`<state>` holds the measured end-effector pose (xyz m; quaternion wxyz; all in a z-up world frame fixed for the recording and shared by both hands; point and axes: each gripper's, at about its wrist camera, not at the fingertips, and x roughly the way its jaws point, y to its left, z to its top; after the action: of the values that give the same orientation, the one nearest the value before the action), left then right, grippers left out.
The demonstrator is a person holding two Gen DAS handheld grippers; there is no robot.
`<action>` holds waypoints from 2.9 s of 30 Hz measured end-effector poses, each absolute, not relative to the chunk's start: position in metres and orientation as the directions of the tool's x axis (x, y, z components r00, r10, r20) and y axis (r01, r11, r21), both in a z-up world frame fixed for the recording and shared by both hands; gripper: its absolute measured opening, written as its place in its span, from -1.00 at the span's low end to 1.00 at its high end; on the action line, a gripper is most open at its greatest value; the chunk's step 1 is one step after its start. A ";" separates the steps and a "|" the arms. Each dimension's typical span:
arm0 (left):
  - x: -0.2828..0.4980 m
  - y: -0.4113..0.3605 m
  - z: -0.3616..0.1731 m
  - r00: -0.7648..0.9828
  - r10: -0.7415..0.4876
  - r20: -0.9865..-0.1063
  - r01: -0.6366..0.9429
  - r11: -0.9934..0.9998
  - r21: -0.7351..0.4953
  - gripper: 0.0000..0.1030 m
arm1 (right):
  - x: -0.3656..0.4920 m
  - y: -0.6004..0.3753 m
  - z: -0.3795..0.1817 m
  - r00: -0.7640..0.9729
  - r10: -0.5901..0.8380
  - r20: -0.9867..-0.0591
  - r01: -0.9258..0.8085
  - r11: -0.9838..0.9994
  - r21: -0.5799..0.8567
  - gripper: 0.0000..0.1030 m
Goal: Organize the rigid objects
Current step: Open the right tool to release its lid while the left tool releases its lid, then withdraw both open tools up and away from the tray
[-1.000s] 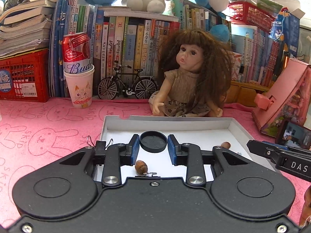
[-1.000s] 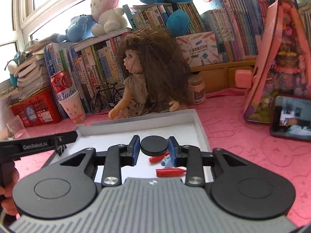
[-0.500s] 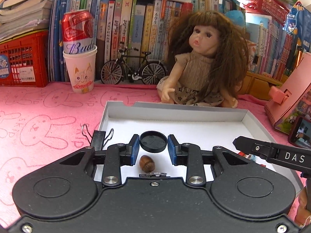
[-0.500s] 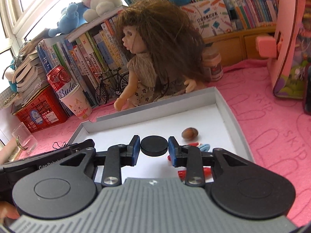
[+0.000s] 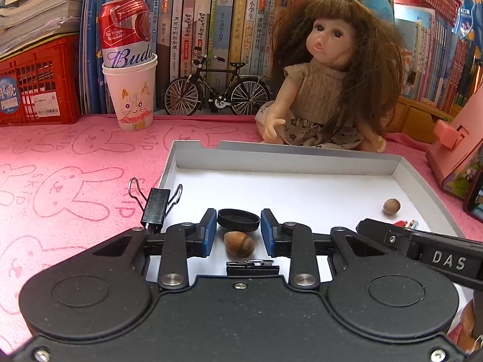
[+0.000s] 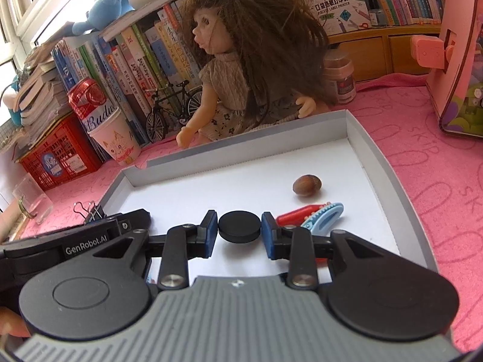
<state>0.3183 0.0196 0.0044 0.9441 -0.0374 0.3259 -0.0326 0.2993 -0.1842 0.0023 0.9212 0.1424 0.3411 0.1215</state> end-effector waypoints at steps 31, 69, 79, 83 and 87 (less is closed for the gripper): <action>0.267 0.026 0.041 0.839 -0.122 -0.530 0.063 0.990 -0.129 0.61 | 0.253 -0.213 0.039 0.853 0.244 -0.461 -0.077 0.933 0.352 0.69; 0.151 0.017 0.021 0.835 -0.091 -0.542 0.066 0.996 -0.066 0.66 | 0.167 -0.217 0.016 0.802 0.081 -0.592 -0.017 0.993 0.113 0.83; 0.138 0.012 0.010 0.836 -0.067 -0.544 0.075 0.997 -0.009 0.66 | 0.159 -0.214 0.010 0.785 0.056 -0.617 -0.010 0.997 0.078 0.94; 0.138 0.015 0.006 0.826 -0.059 -0.560 0.063 0.998 -0.013 0.67 | 0.159 -0.212 0.009 0.772 0.063 -0.632 -0.022 0.997 0.073 0.95; 0.140 0.019 0.001 0.812 -0.038 -0.582 0.034 0.999 -0.019 0.67 | 0.161 -0.212 0.007 0.760 0.070 -0.646 -0.029 0.997 0.073 1.00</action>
<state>0.1404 0.0195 0.0012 0.9518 -0.0039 0.3060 -0.0189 0.1613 -0.2116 0.0068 0.9376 0.0294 0.3454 0.0263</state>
